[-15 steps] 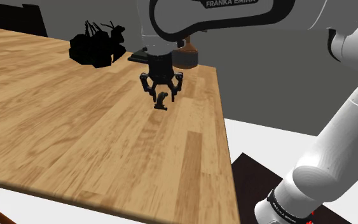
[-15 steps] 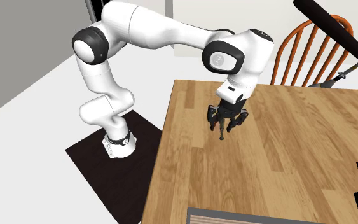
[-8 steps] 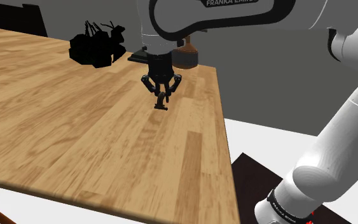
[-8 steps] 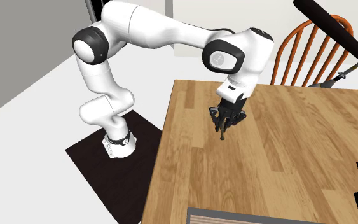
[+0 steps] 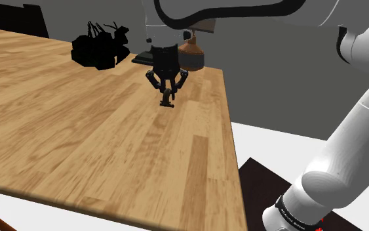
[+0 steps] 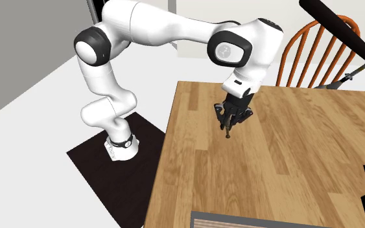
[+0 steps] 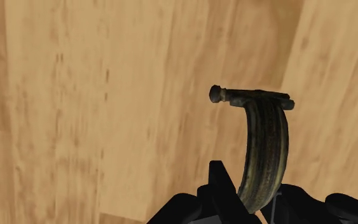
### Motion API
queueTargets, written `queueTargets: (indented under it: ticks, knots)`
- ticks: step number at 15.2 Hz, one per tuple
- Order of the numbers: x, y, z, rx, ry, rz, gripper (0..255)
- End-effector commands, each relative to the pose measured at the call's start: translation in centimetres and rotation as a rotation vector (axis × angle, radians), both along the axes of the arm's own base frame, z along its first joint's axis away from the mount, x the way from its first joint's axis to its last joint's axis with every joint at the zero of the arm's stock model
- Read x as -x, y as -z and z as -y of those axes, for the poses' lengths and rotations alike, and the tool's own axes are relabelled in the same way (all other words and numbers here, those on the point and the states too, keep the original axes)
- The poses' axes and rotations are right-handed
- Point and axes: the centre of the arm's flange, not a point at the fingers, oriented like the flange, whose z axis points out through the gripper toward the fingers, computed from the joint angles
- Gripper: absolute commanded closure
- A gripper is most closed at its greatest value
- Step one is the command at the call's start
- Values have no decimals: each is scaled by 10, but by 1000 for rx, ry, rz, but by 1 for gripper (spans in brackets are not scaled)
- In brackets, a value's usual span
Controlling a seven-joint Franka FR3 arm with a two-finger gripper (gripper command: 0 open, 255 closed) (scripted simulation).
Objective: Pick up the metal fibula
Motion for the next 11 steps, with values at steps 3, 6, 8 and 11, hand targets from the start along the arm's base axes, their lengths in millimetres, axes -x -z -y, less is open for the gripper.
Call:
queueTargets:
  ticks: [3, 6, 8, 11]
  knots:
    - [0, -21, 1, 0, 0, 0, 255]
    - [0, -37, 1, 0, 0, 0, 255]
    - [0, -47, 1, 0, 0, 0, 255]
    - [0, -53, 1, 0, 0, 0, 255]
